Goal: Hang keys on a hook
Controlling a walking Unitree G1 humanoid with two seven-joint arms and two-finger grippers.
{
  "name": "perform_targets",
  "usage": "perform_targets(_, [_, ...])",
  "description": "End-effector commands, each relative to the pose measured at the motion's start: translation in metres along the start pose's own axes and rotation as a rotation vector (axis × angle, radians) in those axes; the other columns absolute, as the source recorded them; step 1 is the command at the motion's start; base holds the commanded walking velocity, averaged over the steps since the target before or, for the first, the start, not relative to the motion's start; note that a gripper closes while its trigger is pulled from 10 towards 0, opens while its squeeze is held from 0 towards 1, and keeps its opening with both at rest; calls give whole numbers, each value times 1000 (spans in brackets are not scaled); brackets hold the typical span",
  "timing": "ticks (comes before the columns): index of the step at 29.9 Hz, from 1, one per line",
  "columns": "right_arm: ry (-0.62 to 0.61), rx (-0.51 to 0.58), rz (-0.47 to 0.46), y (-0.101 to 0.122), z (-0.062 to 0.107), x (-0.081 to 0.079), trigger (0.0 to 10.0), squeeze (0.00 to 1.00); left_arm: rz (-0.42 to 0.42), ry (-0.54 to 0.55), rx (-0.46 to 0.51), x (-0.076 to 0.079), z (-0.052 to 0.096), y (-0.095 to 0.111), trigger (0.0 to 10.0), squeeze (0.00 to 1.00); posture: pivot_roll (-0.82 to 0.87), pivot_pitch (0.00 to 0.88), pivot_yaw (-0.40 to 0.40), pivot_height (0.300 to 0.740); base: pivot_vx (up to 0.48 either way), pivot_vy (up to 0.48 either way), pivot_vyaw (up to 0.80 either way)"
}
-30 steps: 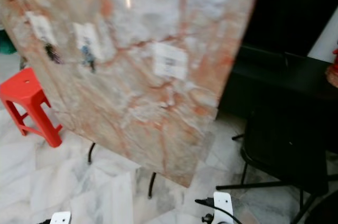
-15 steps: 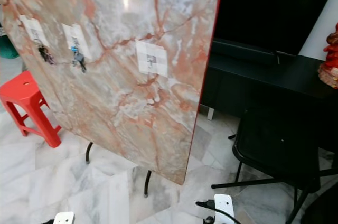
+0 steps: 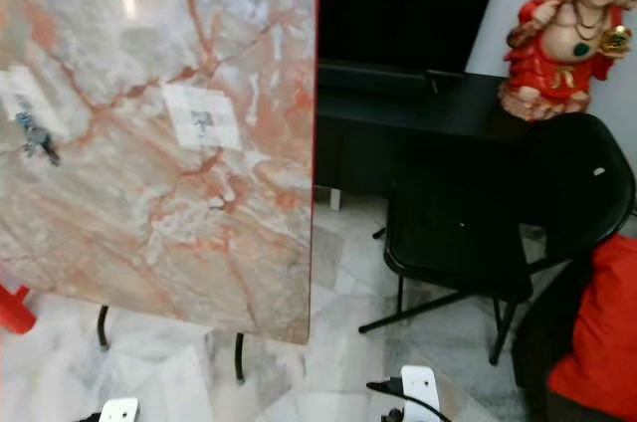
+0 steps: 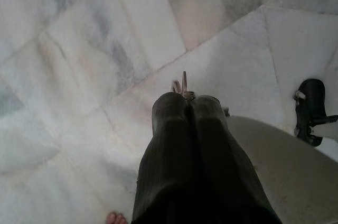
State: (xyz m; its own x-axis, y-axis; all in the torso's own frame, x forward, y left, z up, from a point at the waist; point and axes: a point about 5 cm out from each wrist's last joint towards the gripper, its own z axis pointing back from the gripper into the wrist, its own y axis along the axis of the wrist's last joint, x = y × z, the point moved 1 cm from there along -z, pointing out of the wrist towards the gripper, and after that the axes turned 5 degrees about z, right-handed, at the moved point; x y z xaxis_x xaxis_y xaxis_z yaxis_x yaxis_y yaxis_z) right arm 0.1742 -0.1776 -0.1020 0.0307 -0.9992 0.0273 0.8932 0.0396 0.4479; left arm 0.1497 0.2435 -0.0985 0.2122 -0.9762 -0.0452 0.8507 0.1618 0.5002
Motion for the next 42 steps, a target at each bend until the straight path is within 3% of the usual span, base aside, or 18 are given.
perform_targets(1, [0, -9, 7, -2, 0, 0, 10000, 0, -6, 2, -10, 0, 0, -4, 10000, 0, 46, 0, -14, 740, 0, 0, -775])
perform_targets(14, [6, -10, 18, -3, 0, -1, 10000, 0, 5, 9, -8, -1, 0, -3, 10000, 0, 50, 0, -17, 740, 0, 0, -772])
perform_targets(18, [6, -5, 12, -3, 0, 0, 10000, 0, -4, 12, -2, -1, 0, -2, 10000, 0, 52, 0, -17, 740, 0, 0, 0])
perform_targets(28, [4, -2, 8, -5, 0, 0, 10000, 0, 22, 124, 160, -8, 3, 12, 10000, 0, 57, 0, -10, 740, 0, 0, 0])
perform_targets(39, [17, 32, -16, -1, 0, 0, 10000, 0, 47, 85, 281, -4, 5, 23, 10000, 0, 62, 0, -17, 740, 0, 0, 0])
perform_targets(41, [16, 32, -12, -1, 0, 0, 10000, 0, -22, 33, 512, 8, 9, 97, 10000, 0, 65, 0, -19, 740, 0, 0, 0])
perform_targets(42, [15, 30, -6, 0, 0, 1, 10000, 0, -60, 12, 670, 17, 21, 143, 10000, 0, 64, 0, -20, 740, 0, 0, 0])
